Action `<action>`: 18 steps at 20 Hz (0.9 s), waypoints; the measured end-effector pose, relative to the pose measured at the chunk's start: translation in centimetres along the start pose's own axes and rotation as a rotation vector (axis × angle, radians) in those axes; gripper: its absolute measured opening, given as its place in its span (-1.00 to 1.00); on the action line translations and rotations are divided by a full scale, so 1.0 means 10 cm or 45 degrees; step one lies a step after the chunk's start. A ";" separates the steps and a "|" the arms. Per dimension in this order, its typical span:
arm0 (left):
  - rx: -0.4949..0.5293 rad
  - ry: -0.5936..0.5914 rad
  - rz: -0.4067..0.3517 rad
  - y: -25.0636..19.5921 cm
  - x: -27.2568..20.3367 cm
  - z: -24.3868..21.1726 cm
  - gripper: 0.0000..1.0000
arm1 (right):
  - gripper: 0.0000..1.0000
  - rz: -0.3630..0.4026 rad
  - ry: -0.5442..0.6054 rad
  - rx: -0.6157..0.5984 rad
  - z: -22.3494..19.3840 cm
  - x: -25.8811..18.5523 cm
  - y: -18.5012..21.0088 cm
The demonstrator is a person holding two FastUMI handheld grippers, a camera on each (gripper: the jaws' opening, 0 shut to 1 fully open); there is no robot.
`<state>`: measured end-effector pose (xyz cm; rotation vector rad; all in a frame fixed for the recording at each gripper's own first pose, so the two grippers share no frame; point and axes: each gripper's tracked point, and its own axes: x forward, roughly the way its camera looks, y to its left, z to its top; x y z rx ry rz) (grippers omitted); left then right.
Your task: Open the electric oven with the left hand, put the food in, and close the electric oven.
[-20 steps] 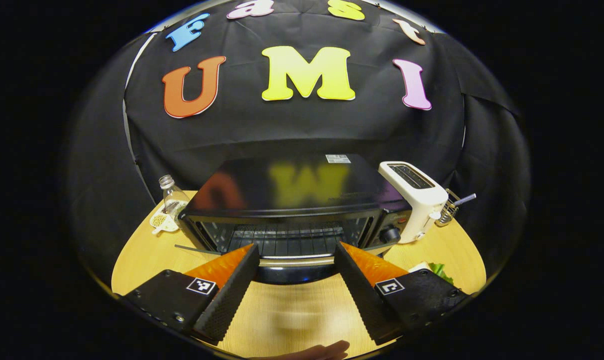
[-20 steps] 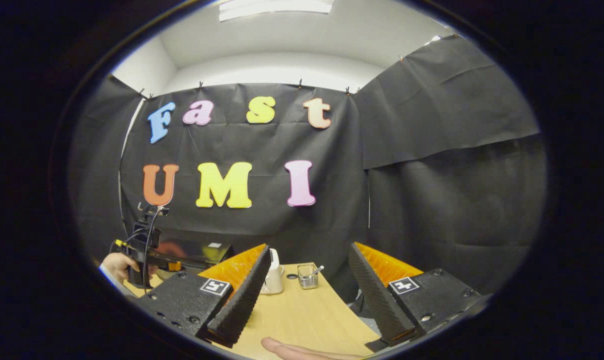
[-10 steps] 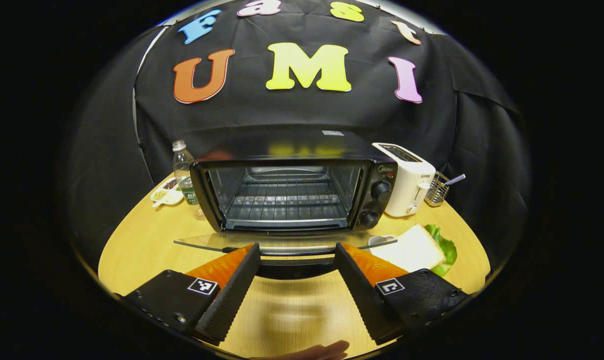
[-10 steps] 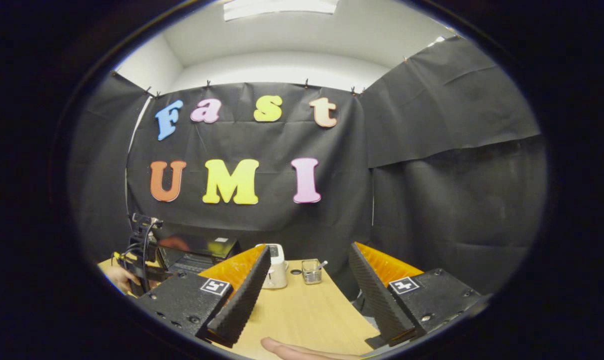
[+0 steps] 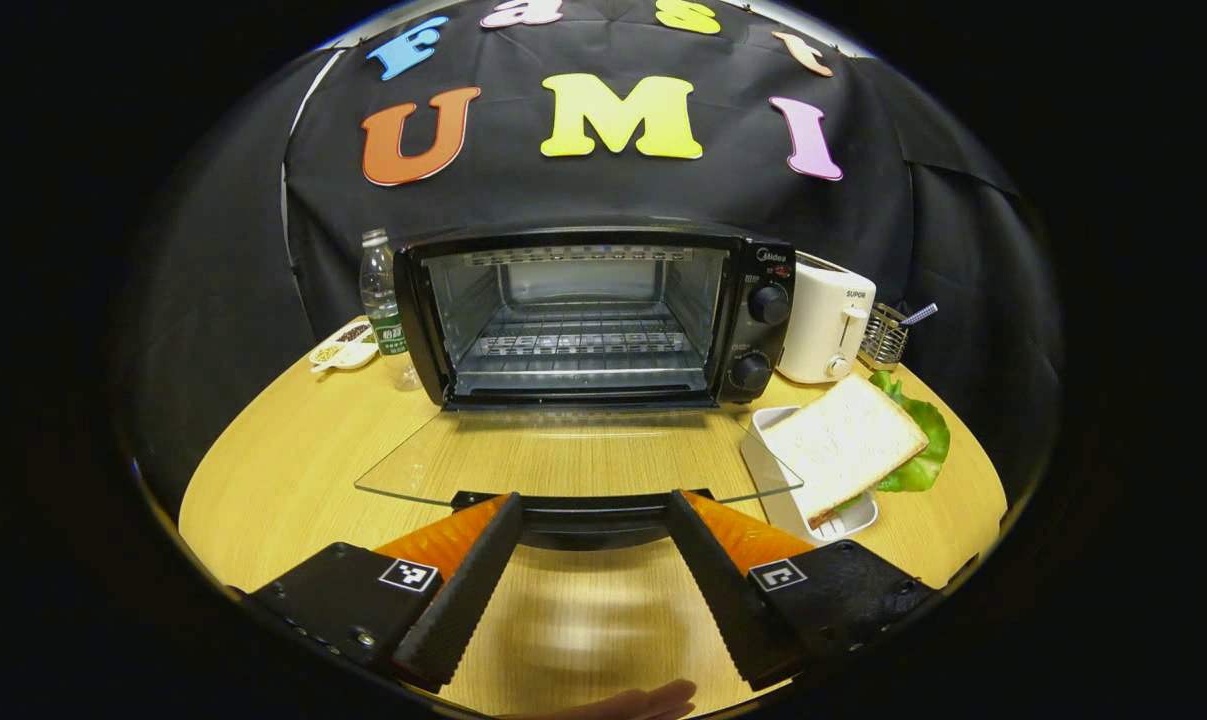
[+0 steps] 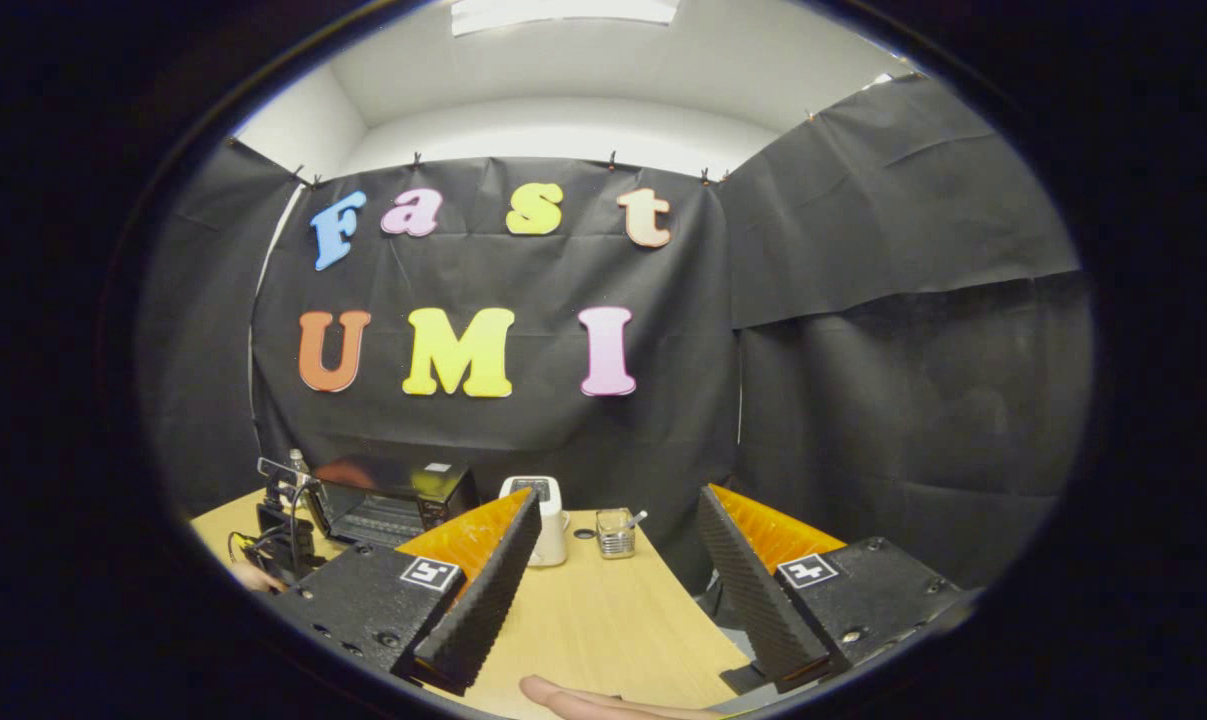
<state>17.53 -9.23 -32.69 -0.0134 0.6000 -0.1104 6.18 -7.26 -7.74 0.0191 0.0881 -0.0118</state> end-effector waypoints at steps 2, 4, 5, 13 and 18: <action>-0.017 0.055 -0.020 -0.02 0.04 -0.13 0.92 | 0.80 -0.002 0.010 -0.013 -0.02 -0.01 -0.01; -0.036 0.091 -0.013 0.05 0.17 -0.21 0.92 | 1.00 -0.004 0.007 -0.019 -0.01 -0.01 0.00; -0.043 0.122 0.000 0.08 0.18 -0.28 0.92 | 1.00 -0.005 0.010 -0.020 -0.02 -0.01 0.00; -0.033 0.004 -0.041 0.10 -0.04 -0.03 0.87 | 0.80 0.057 0.109 -0.024 -0.21 0.26 0.25; -0.028 -0.226 -0.054 0.25 -0.65 0.56 0.87 | 0.82 0.126 0.302 -0.022 -0.53 0.76 0.51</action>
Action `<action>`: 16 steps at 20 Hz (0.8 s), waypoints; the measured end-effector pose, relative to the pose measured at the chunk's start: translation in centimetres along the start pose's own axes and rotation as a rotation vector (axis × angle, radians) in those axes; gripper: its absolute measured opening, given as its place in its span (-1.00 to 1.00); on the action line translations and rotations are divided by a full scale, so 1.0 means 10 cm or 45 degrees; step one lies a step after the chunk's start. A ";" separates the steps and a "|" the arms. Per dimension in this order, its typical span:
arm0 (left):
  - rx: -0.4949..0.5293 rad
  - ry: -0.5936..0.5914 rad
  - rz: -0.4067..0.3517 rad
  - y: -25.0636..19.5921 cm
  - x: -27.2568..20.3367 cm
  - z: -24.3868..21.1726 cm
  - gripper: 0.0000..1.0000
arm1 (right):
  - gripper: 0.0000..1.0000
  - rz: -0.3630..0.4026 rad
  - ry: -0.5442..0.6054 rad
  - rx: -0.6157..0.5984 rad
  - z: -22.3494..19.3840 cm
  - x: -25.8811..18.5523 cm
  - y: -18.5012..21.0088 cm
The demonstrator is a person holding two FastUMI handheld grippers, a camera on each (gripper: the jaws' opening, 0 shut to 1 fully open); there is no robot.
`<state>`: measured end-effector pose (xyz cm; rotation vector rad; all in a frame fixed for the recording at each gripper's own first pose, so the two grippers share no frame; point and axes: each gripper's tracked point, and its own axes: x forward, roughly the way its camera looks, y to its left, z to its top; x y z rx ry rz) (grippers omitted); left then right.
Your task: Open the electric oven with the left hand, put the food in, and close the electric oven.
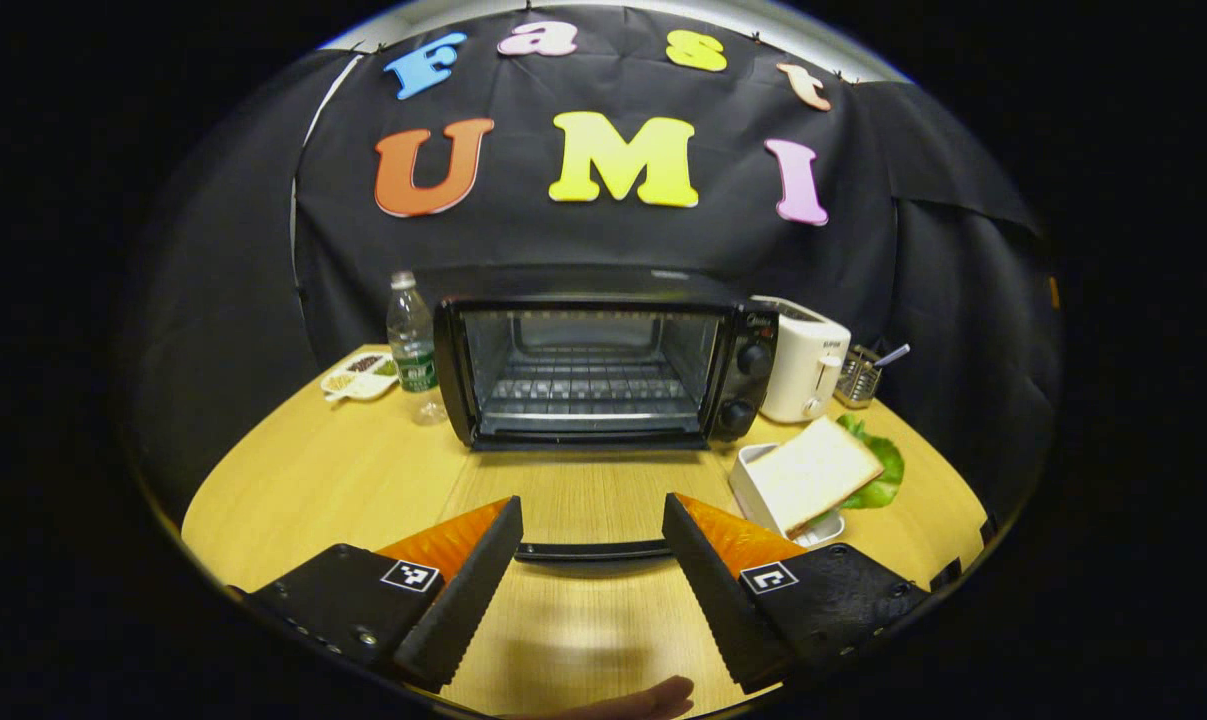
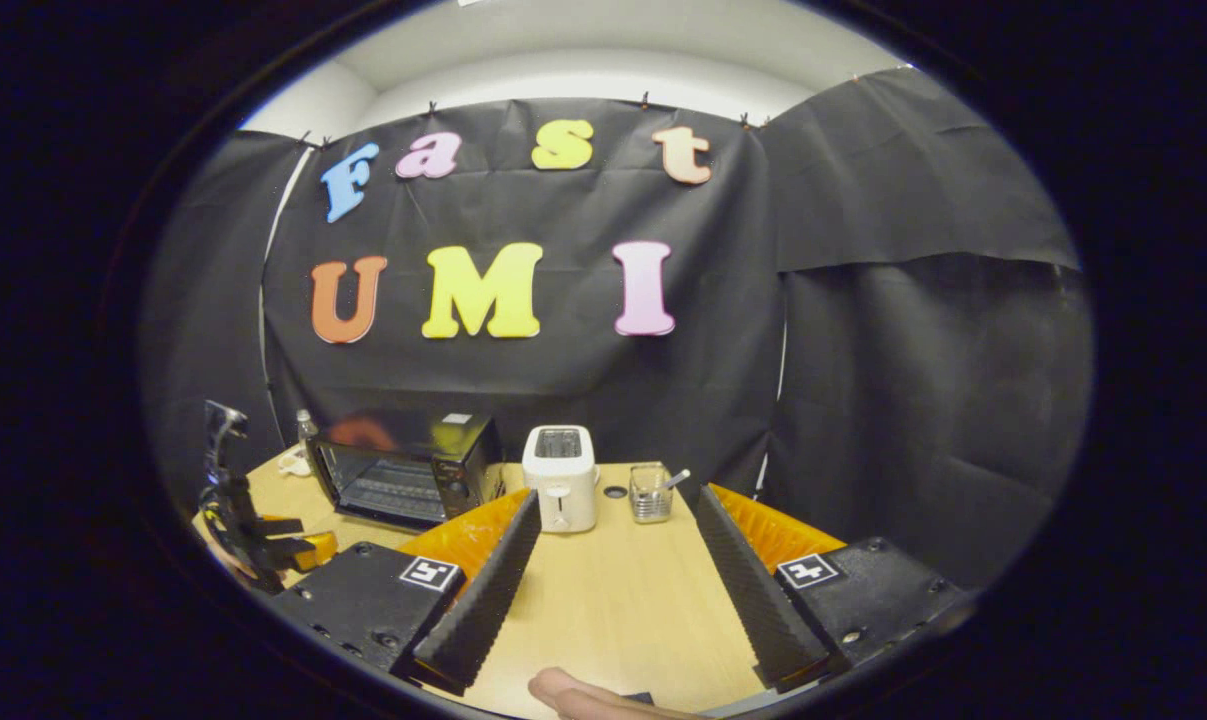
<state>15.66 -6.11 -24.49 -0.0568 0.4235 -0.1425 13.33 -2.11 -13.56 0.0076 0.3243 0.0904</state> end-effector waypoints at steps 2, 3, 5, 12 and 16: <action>-0.006 -0.105 -0.011 0.01 -0.23 0.31 0.87 | 1.00 0.070 0.113 0.023 -0.17 0.25 0.15; 0.001 -0.150 -0.018 0.00 -0.36 0.45 0.87 | 1.00 0.107 0.173 0.040 -0.26 0.37 0.22; 0.032 -0.254 -0.008 0.04 -0.60 0.69 0.87 | 1.00 0.189 0.300 0.072 -0.43 0.62 0.35; 0.040 -0.603 0.002 -0.01 -1.35 1.34 0.86 | 1.00 0.533 0.773 0.188 -1.18 1.21 0.88; 0.039 -0.662 0.066 0.04 -1.53 1.38 0.85 | 0.98 0.713 1.002 0.282 -1.51 1.48 1.18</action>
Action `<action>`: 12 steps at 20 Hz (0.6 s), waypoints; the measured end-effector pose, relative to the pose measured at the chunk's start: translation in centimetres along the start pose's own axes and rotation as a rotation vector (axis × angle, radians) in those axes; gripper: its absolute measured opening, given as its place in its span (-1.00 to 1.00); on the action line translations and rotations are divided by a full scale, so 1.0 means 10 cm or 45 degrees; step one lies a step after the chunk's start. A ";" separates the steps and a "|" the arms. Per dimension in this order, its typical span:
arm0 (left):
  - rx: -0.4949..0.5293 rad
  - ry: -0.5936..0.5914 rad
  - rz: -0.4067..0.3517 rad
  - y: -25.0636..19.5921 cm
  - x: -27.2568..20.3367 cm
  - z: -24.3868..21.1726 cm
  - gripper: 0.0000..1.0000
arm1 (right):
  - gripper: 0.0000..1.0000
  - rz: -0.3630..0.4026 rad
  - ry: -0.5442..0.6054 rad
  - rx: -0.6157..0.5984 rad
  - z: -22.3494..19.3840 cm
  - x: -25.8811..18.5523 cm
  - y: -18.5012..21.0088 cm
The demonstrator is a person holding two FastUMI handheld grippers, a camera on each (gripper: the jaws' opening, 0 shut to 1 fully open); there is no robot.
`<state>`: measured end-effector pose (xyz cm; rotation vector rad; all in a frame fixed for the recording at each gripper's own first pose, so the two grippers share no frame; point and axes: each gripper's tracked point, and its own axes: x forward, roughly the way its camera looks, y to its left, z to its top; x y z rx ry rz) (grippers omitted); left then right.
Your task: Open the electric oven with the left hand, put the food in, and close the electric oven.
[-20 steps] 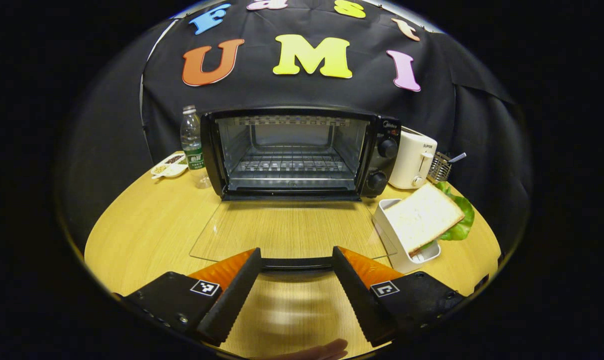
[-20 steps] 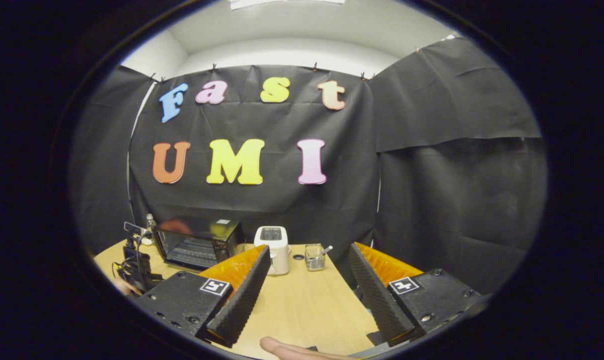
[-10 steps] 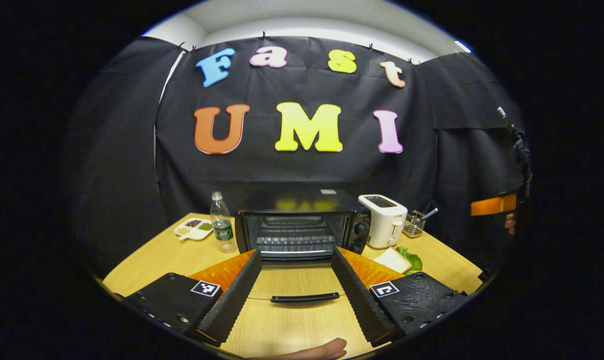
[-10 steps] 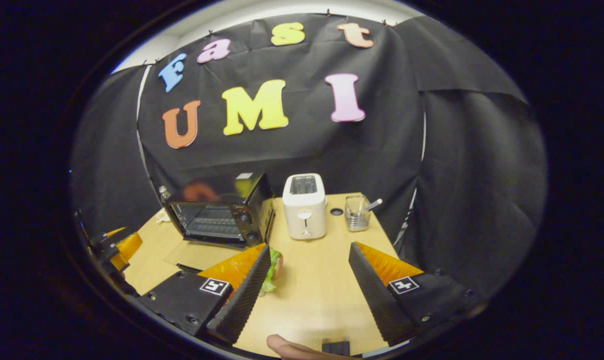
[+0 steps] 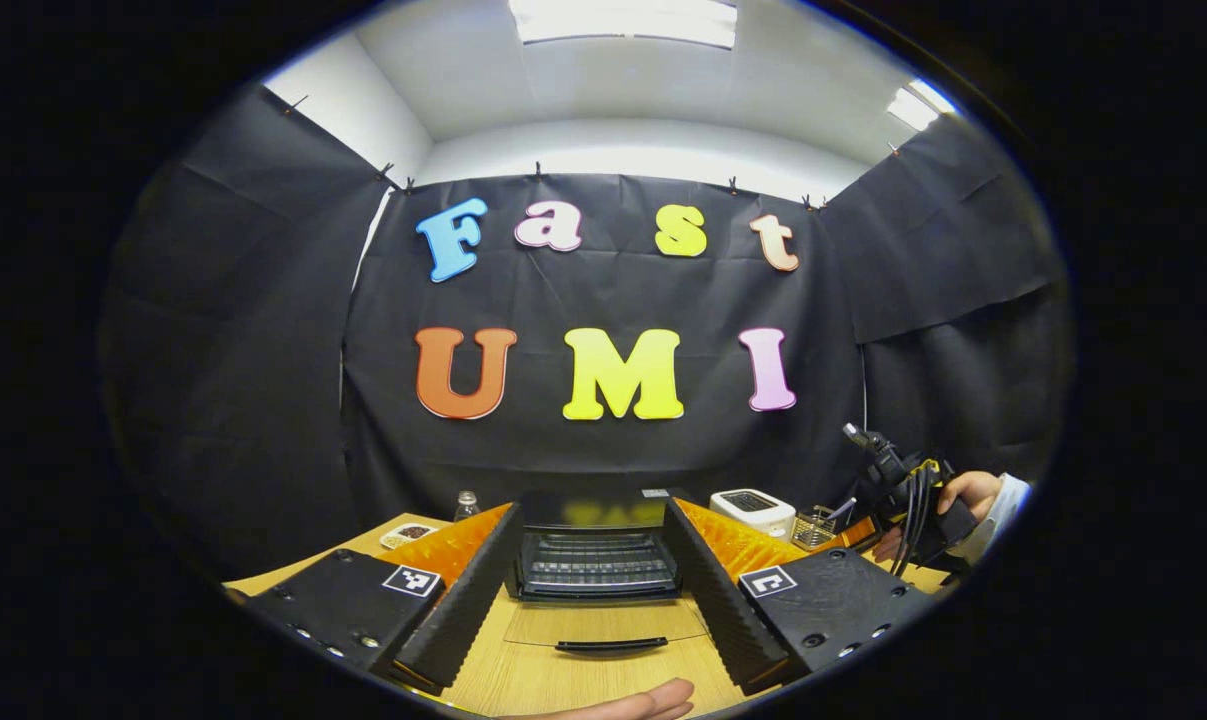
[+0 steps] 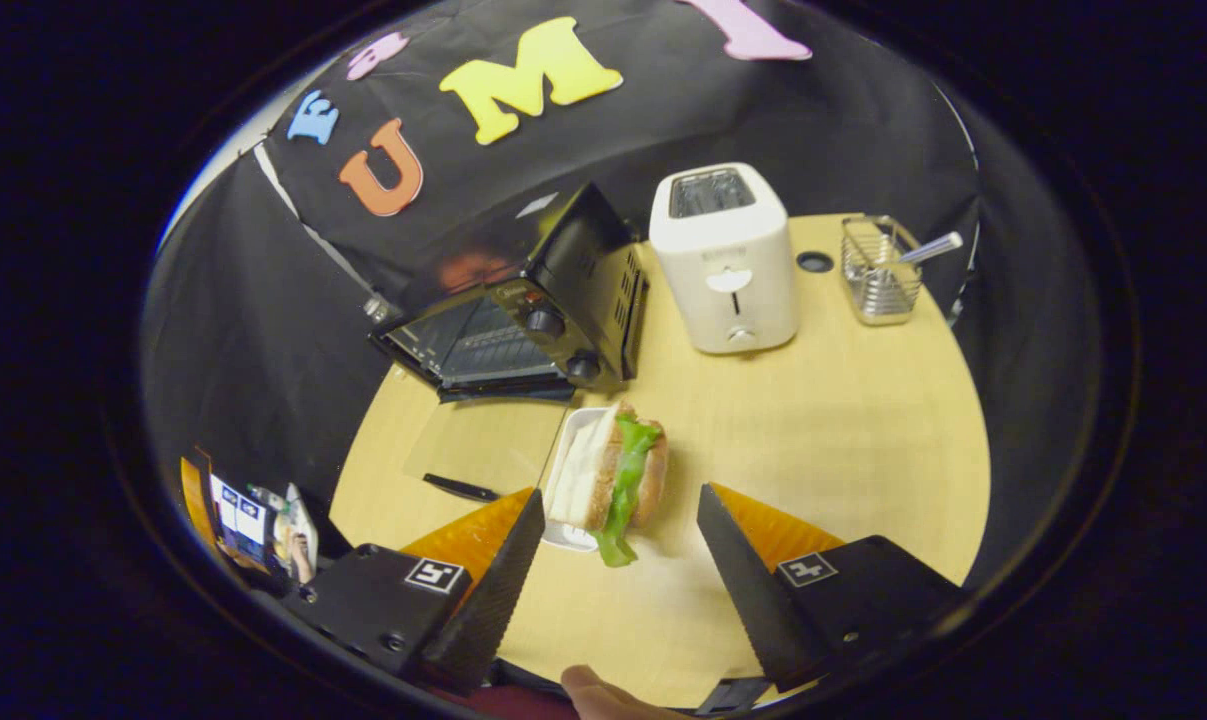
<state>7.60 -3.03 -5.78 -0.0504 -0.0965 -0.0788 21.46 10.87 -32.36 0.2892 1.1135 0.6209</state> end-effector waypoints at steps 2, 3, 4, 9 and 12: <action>0.001 0.016 0.034 0.02 -0.06 -0.03 0.85 | 0.97 0.080 0.077 0.022 0.02 0.16 -0.01; 0.003 0.024 0.054 0.05 -0.07 -0.04 0.85 | 0.96 0.102 0.108 0.036 0.04 0.23 -0.03; 0.009 0.027 0.071 0.06 -0.07 -0.05 0.85 | 0.96 0.113 0.135 0.049 0.05 0.31 -0.06; 0.076 0.096 0.147 0.06 -0.06 -0.20 0.85 | 0.60 0.260 0.327 0.169 -0.08 0.62 -0.01; 0.104 0.134 0.139 0.01 -0.07 -0.27 0.89 | -0.34 0.323 0.323 0.203 -0.08 0.63 0.04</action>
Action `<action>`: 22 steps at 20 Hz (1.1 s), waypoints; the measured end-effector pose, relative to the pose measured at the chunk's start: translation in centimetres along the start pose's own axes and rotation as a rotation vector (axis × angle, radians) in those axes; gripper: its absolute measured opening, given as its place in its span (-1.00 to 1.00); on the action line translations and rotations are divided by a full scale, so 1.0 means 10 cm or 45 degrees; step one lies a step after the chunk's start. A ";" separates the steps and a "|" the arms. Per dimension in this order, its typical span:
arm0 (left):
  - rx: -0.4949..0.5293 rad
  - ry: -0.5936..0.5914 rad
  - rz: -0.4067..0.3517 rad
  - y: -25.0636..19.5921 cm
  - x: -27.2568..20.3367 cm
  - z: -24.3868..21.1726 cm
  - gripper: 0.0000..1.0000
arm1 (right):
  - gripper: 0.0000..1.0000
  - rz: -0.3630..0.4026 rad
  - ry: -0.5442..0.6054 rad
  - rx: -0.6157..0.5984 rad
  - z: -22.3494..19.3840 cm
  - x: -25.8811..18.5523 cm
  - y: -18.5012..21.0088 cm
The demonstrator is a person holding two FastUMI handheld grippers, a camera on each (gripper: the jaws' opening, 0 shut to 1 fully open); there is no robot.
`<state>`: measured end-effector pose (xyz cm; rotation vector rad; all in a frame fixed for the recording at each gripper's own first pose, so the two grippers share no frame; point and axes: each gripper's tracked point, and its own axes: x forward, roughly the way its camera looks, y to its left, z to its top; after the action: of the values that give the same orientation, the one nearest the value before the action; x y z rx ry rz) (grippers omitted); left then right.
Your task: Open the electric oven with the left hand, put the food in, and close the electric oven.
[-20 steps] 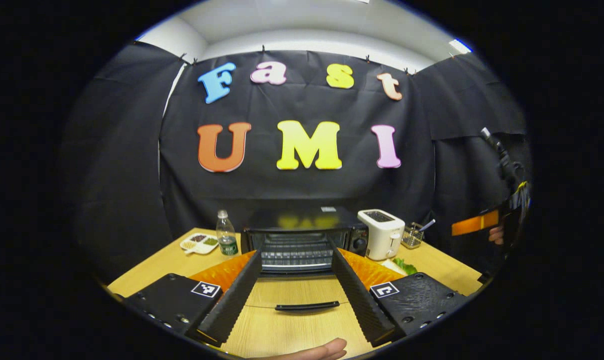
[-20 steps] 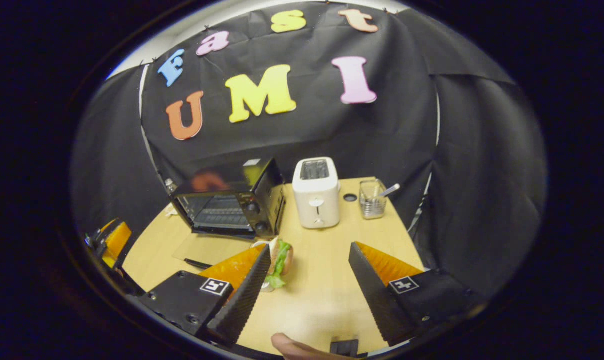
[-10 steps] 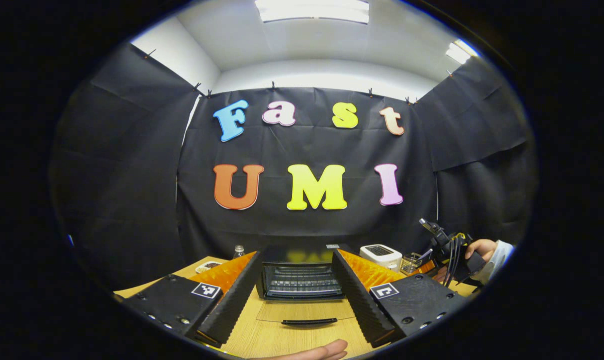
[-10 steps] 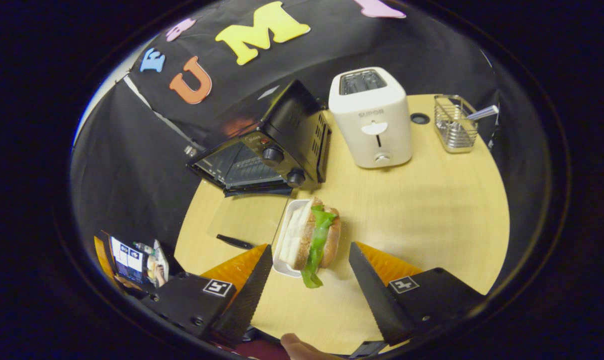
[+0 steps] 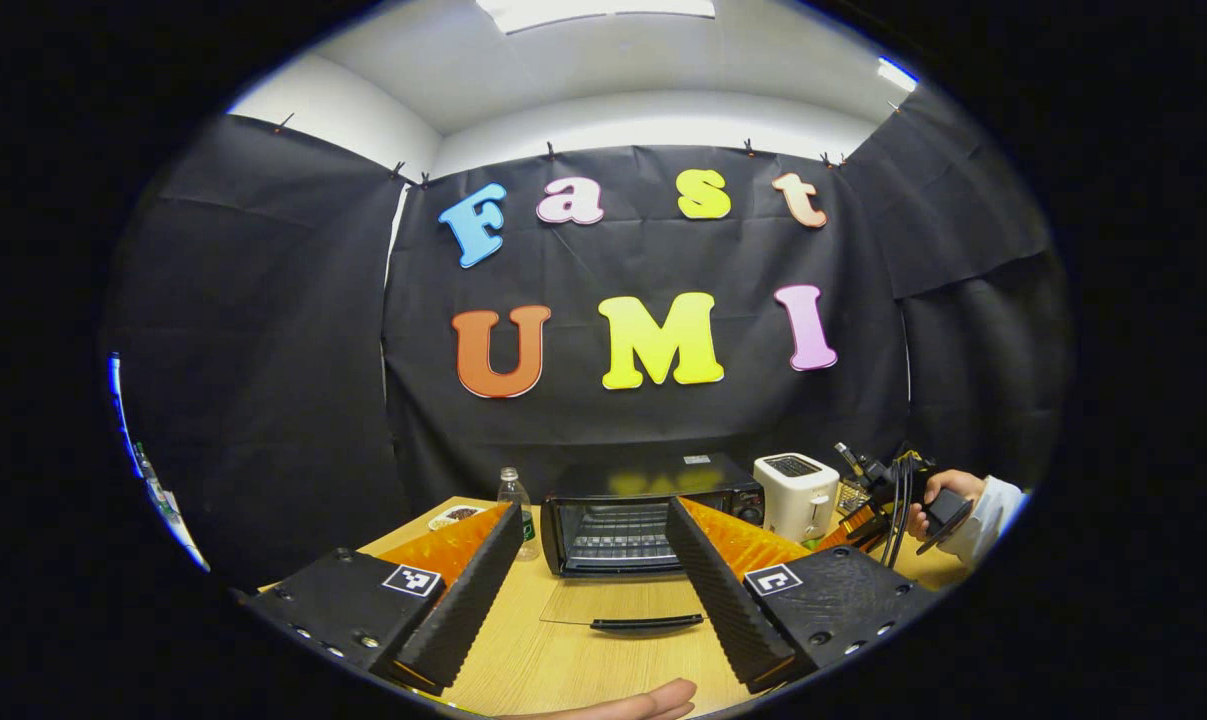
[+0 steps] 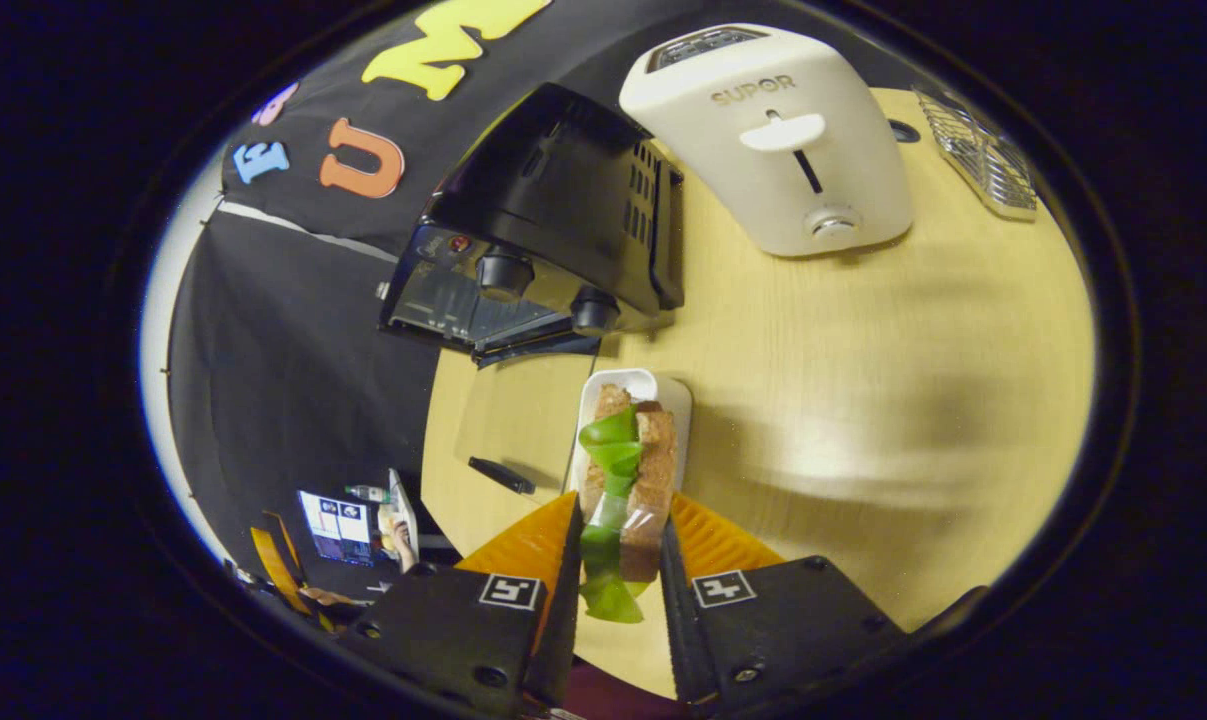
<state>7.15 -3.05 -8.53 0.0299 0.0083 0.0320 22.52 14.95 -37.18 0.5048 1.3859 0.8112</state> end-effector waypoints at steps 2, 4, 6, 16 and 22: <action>-0.007 0.005 -0.009 -0.03 -0.01 0.00 0.77 | -0.22 -0.011 -0.030 0.003 -0.01 -0.06 0.03; -0.017 -0.004 -0.022 -0.03 -0.05 0.03 0.91 | -0.22 -0.019 -0.060 0.015 -0.05 -0.13 0.07; -0.034 -0.011 -0.036 -0.02 -0.07 0.03 0.92 | -0.22 -0.020 -0.082 0.015 -0.12 -0.19 0.12; -0.134 -0.038 -0.115 0.14 -0.21 -0.03 0.88 | -0.22 0.130 -0.373 0.124 -0.45 -0.37 0.85; -0.120 -0.050 -0.069 0.37 -0.27 -0.11 0.88 | -0.23 0.218 -0.743 0.195 -0.30 0.14 1.38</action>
<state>4.30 0.60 -9.47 -0.0640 -0.0317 -0.0223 16.73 24.42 -28.32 0.9083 0.8725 0.6255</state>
